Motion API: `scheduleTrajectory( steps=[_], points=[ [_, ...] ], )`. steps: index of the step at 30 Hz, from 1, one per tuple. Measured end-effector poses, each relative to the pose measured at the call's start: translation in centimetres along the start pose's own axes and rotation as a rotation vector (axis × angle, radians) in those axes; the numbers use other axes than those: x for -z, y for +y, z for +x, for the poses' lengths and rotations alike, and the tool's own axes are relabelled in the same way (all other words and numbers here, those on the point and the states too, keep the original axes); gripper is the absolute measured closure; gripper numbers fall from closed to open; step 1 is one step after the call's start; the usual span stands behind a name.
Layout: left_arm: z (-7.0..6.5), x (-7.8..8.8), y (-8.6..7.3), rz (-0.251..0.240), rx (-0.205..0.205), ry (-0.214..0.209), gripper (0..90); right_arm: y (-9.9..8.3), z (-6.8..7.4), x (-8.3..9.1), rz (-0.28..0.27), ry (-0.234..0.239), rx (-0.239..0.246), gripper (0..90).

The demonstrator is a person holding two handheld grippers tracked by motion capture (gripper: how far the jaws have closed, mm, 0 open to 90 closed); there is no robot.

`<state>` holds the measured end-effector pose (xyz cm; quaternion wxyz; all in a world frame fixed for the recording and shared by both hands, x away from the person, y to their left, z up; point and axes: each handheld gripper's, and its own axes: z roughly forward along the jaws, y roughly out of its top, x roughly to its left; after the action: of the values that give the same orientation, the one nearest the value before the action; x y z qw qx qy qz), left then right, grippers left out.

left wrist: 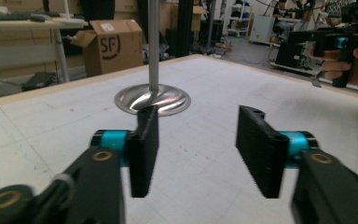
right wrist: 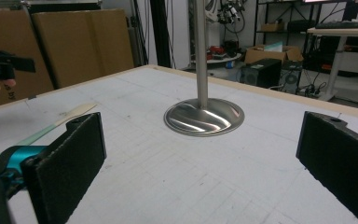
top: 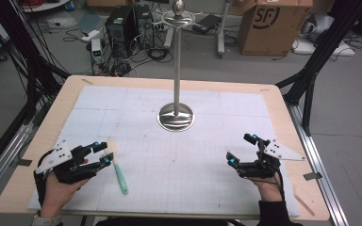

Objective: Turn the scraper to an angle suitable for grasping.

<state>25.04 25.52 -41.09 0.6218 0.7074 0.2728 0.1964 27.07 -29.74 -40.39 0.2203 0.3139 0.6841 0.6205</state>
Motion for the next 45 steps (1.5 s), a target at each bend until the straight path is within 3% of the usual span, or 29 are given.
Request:
scheduleTrajectory(
  steps=[5,11,18,29,45],
  points=[
    [0.3,-0.1,-0.4,0.055,0.039,-0.006,71.9,0.0,-0.1,0.0,0.000,-0.003,0.000,0.3],
    [0.3,-0.3,-0.9,0.127,0.026,0.004,89.2,-0.1,0.0,-0.2,0.010,-0.001,0.005,0.3],
    [0.1,-0.6,-1.4,0.188,0.047,-0.004,89.6,-0.2,-0.3,-0.4,0.024,0.000,-0.010,0.3],
    [0.4,-1.0,-3.1,0.359,0.065,0.013,89.7,-0.1,-0.6,-0.9,0.009,0.013,-0.008,0.3],
    [0.0,-2.0,-3.8,0.480,0.076,-0.012,89.7,-0.1,-0.6,-0.9,0.016,0.012,-0.008,0.3]
  ],
)
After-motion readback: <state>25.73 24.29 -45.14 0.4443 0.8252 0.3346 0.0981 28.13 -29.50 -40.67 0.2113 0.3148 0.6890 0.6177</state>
